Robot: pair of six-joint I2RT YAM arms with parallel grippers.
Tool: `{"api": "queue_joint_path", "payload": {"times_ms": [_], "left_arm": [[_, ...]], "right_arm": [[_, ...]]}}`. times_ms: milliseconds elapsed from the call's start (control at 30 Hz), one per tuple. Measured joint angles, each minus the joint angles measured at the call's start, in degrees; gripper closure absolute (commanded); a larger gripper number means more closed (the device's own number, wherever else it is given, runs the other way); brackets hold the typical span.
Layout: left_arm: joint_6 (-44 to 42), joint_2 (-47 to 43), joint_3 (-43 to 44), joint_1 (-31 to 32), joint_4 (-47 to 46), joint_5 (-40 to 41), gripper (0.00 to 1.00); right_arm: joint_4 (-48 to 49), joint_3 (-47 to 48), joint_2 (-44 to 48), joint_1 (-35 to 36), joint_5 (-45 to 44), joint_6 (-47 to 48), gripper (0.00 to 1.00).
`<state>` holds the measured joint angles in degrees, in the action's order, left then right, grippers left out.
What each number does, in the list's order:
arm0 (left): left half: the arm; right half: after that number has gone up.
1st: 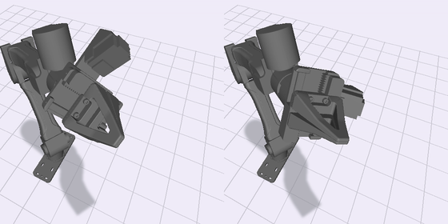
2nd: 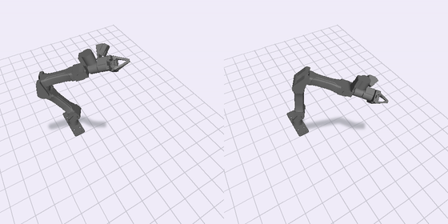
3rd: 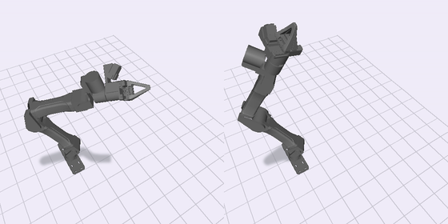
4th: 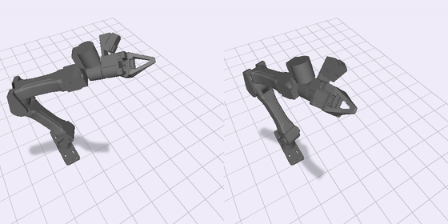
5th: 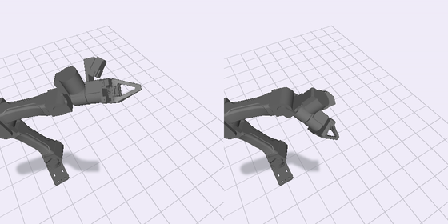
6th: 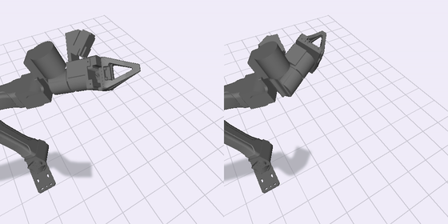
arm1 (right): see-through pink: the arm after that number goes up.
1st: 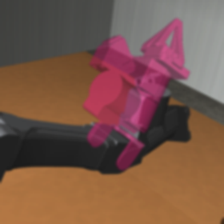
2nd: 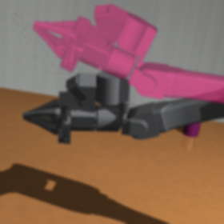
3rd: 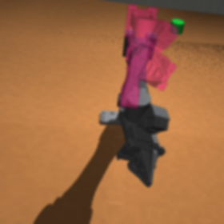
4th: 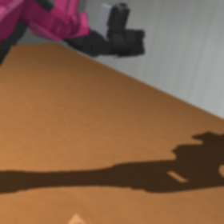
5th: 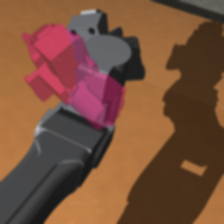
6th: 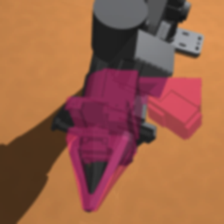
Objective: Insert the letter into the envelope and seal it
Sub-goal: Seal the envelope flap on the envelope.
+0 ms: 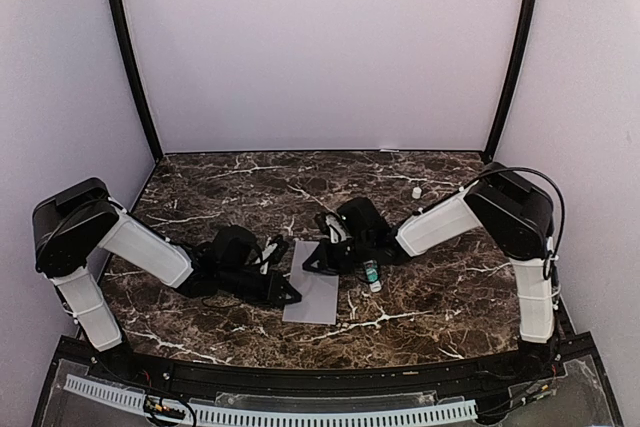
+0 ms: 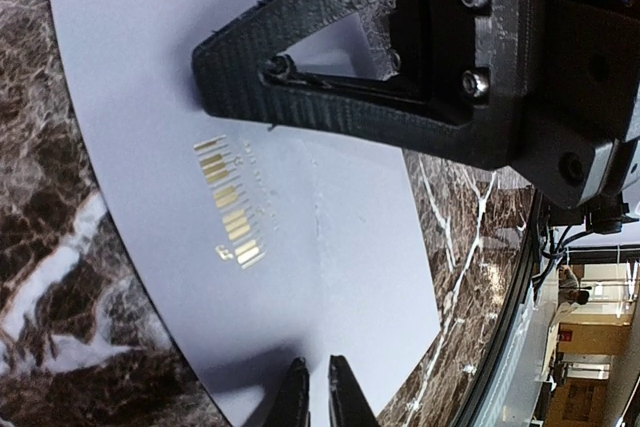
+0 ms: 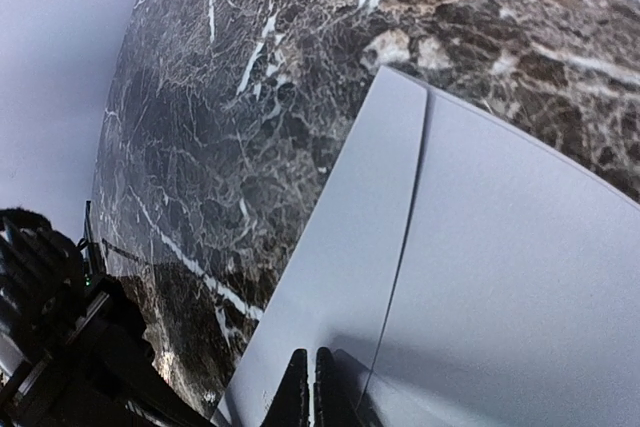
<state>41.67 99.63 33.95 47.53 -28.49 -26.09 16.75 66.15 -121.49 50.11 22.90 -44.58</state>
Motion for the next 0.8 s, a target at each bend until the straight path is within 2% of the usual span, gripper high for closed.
{"api": "queue_joint_path", "payload": {"times_ms": [233,800], "left_arm": [[0.07,0.00,0.00,0.00,0.24,-0.02,0.92],[0.07,0.00,0.07,0.00,0.39,-0.02,0.92]], "right_arm": [[2.21,-5.51,3.19,0.24,1.62,-0.33,0.97],[-1.29,-6.60,5.03,6.67,2.60,0.07,0.98]]}}
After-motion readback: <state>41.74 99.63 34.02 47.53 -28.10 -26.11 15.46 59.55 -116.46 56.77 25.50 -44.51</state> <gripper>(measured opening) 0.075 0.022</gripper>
